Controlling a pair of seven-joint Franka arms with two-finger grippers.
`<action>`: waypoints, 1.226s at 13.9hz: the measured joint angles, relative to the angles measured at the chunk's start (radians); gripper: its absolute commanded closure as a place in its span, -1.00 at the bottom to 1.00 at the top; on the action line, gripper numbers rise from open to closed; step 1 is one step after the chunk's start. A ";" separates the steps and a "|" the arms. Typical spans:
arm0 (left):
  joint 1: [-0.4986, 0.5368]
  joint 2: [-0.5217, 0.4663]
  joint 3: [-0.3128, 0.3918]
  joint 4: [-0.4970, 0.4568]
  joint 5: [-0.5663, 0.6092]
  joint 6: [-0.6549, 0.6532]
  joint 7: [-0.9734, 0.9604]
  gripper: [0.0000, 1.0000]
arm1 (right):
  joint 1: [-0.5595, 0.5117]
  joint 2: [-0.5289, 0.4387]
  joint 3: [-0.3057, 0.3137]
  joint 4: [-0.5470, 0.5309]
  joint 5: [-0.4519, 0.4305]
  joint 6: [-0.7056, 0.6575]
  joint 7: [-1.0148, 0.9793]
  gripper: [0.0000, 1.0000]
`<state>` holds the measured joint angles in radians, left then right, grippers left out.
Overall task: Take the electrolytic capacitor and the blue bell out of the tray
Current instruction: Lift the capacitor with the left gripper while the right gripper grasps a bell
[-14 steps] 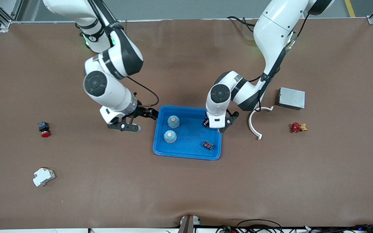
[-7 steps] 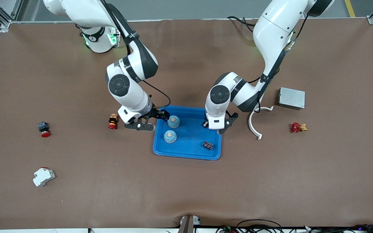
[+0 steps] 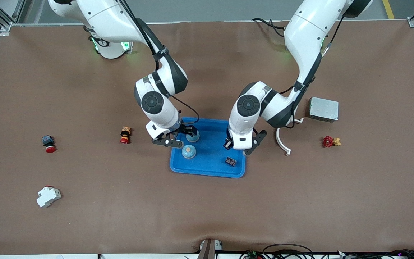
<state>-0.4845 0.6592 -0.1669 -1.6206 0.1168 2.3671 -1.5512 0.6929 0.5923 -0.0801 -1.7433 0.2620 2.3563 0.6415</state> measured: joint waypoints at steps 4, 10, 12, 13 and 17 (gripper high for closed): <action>0.062 -0.046 0.004 0.058 0.009 -0.073 0.033 1.00 | 0.004 0.033 0.000 0.035 0.000 0.000 0.041 -1.00; 0.166 -0.104 0.006 0.072 0.011 -0.136 0.149 1.00 | 0.061 0.087 0.000 0.098 0.000 -0.009 0.130 -1.00; 0.201 -0.123 0.006 0.072 0.011 -0.191 0.203 1.00 | 0.062 0.093 -0.001 0.102 0.000 -0.029 0.127 -1.00; 0.217 -0.127 0.006 0.071 0.011 -0.211 0.228 1.00 | 0.062 0.093 -0.002 0.103 0.000 -0.034 0.120 -1.00; 0.285 -0.139 0.007 0.071 0.011 -0.265 0.326 1.00 | 0.061 0.095 -0.006 0.102 0.000 -0.046 0.083 -1.00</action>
<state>-0.1999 0.5203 -0.1596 -1.5492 0.1282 2.1024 -1.2248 0.7543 0.6875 -0.0865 -1.6408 0.2617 2.3101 0.7245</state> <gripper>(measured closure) 0.709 0.000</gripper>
